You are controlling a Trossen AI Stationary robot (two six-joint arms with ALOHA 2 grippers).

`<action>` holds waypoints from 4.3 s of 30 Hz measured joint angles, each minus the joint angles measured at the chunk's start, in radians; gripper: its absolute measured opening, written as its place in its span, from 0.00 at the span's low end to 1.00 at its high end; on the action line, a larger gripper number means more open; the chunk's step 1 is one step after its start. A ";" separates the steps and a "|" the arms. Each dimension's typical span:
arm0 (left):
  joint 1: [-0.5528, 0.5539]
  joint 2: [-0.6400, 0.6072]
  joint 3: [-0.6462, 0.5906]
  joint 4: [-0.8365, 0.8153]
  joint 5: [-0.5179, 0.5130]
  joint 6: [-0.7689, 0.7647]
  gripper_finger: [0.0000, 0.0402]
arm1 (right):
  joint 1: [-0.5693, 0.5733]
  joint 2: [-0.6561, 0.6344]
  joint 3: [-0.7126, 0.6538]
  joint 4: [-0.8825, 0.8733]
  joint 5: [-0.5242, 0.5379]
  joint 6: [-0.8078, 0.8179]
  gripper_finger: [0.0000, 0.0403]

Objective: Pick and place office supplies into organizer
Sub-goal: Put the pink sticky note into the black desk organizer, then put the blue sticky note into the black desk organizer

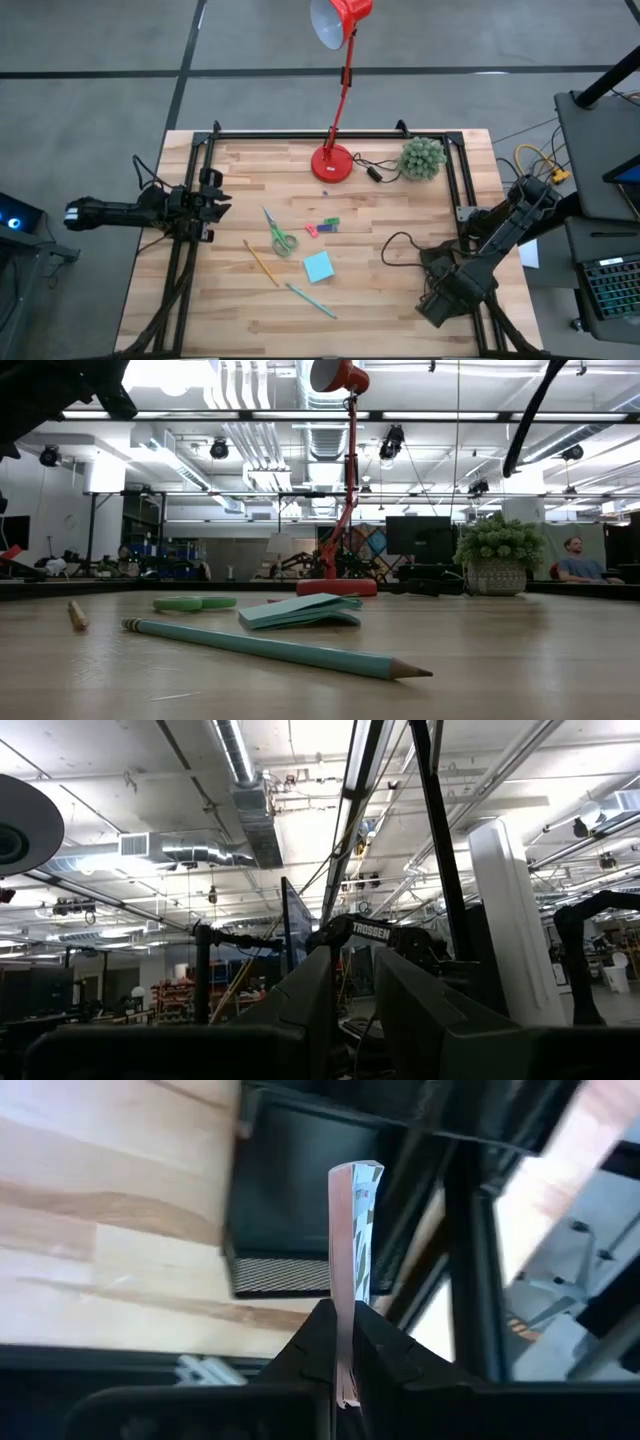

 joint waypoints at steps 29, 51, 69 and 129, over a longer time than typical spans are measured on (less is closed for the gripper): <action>0.000 0.000 0.000 0.000 0.000 0.000 0.16 | 0.010 0.054 -0.012 -0.032 -0.021 -0.019 0.03; 0.000 0.000 0.000 -0.001 0.000 0.000 0.16 | 0.009 0.054 -0.013 -0.031 -0.071 -0.019 0.33; 0.000 0.000 0.000 0.000 0.000 0.000 0.16 | 0.016 0.053 0.031 0.071 -0.022 -0.144 0.33; 0.000 0.000 0.000 -0.001 0.000 0.000 0.16 | 0.177 0.060 -0.140 0.336 0.146 -0.315 0.02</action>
